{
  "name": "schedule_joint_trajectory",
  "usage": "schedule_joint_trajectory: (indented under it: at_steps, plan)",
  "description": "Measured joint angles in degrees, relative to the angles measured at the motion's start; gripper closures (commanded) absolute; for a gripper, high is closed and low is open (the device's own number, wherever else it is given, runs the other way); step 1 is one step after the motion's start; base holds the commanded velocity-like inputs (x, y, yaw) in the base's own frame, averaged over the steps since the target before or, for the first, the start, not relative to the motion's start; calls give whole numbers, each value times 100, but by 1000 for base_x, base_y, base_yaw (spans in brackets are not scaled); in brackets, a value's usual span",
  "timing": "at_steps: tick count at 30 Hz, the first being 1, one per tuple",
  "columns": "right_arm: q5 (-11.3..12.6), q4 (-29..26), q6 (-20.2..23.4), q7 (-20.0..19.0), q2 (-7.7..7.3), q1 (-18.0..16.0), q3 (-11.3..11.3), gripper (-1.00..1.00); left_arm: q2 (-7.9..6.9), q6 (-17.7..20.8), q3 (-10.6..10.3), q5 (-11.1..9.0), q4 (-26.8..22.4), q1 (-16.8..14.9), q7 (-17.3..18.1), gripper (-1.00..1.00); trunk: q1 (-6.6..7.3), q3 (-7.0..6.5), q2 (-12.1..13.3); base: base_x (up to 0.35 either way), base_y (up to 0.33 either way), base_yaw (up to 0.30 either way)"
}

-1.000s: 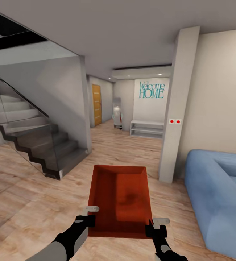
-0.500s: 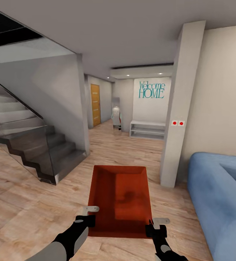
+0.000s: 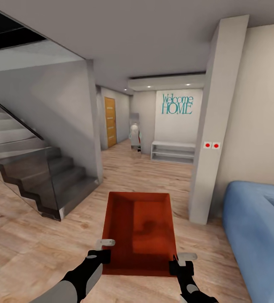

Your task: Move the two storage containers from the living room to the garage. In the garage, place one container on the floor and stack the other container on top of it (either order is fine).

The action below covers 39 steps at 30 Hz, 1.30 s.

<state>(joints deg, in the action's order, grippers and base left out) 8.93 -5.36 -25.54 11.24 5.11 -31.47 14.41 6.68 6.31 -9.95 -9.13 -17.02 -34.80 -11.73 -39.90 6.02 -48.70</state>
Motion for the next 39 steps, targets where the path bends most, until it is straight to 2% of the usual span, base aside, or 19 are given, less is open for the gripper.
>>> schedule_joint_trajectory:
  at_steps: [39]
  plan:
    - [-3,3,-4,-8,-3,0,-6,100,1,0,0,0,0,0,0,100,0,0,0,322,0,14]
